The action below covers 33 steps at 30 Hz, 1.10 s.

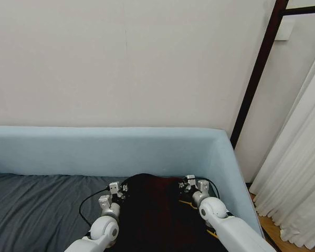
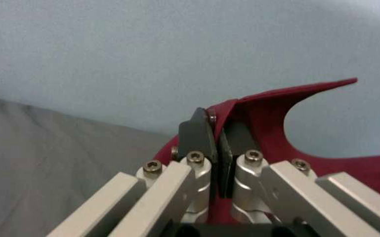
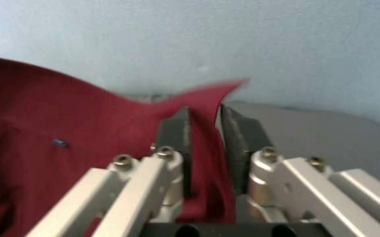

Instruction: Pick up the clothes from the sofa and hang them on the clothes hanger.

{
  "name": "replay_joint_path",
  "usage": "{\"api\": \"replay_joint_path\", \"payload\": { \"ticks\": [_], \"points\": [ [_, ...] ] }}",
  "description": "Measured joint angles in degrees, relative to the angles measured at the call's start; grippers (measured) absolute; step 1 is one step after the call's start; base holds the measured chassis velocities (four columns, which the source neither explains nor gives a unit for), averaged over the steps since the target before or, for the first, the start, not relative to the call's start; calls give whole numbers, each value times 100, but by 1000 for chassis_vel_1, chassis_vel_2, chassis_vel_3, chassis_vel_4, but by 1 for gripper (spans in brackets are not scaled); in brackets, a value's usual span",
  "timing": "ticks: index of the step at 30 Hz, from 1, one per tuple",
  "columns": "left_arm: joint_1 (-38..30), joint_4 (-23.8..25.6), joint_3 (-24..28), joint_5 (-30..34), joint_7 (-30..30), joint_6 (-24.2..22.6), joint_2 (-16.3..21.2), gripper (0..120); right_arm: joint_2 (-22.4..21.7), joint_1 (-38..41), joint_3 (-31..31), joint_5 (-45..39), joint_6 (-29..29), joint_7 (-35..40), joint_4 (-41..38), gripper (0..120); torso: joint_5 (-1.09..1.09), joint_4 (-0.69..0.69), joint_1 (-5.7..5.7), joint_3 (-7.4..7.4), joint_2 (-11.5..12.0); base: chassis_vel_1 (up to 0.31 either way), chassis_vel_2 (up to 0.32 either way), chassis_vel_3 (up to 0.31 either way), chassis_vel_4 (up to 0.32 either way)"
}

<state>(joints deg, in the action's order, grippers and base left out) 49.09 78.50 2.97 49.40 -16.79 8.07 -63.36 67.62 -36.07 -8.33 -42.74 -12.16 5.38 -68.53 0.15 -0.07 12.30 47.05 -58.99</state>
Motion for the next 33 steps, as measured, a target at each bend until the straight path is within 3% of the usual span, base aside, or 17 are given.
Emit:
{"api": "replay_joint_path", "payload": {
  "ticks": [10, 11, 19, 24, 33],
  "points": [
    [89, 121, -79, 24, -6, 0, 130, 0, -295, -52, 106, 271, 7, -18, -95, 62, 0, 0, 0, 0, 0, 0, 0, 0, 0],
    [89, 121, -79, 24, -6, 0, 130, 0, -295, -52, 106, 271, 7, -18, -95, 62, 0, 0, 0, 0, 0, 0, 0, 0, 0],
    [328, 430, -209, 12, 34, 13, 360, 0, -843, -516, 354, 539, -54, -106, -413, 94, 0, -2, -1, -1, -1, 0, 0, 0, 0],
    [388, 445, -239, 4, 77, 48, 470, 0, -959, -697, 477, 926, 64, -265, -147, 100, 1, 0, -1, -1, -1, 0, 0, 0, 0],
    [432, 505, -237, -38, 78, 53, 464, 0, -1028, -864, 569, 1346, 190, -611, 356, 100, 0, -1, -2, -1, -1, 0, 0, 0, 0]
  ]
}}
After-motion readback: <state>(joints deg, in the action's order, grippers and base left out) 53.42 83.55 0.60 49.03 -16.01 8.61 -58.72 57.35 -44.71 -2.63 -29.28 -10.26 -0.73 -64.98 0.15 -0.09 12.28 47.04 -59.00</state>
